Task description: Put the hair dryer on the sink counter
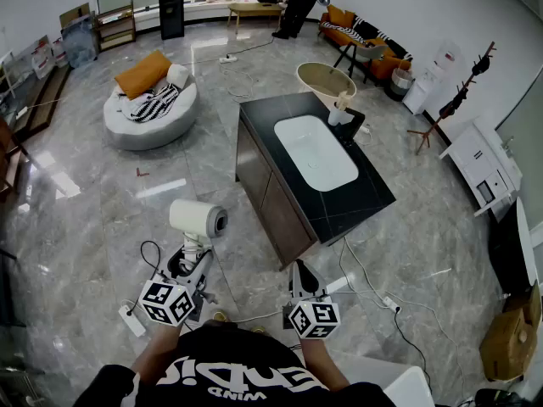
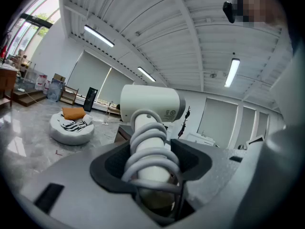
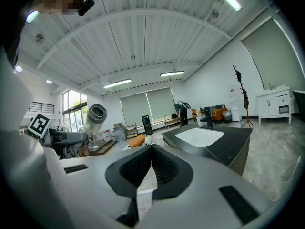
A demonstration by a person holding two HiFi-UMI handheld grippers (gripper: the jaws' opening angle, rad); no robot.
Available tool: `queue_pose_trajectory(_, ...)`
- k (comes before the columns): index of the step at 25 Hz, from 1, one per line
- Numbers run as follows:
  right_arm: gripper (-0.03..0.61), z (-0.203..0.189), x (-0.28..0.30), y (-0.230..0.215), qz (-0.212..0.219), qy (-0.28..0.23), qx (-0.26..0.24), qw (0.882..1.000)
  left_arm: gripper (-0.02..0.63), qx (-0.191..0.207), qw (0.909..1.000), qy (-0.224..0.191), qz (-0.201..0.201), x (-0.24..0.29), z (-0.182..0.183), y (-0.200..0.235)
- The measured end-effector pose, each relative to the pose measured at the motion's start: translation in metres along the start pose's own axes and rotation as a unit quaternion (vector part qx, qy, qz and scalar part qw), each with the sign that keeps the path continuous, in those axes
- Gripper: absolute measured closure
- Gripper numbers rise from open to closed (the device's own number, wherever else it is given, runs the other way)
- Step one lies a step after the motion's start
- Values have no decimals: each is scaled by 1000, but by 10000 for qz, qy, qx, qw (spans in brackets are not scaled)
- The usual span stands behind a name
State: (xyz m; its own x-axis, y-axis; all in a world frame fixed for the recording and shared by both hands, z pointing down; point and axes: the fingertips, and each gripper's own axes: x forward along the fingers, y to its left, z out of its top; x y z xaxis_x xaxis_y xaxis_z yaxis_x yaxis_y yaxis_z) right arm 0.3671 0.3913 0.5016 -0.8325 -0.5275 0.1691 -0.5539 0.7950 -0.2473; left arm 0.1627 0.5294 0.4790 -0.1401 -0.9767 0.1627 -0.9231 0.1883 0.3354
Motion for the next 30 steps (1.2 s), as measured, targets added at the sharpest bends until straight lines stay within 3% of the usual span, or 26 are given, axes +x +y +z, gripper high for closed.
queue_pose_trajectory(18,555,-3,34,20,-319,-155,53,9994,360,61,9993,27,-374,20,14,39)
queue_pose_trajectory(30,555,7,115,3,-319,-168,25,9993,360,42,9991,39,-408,80,30,79)
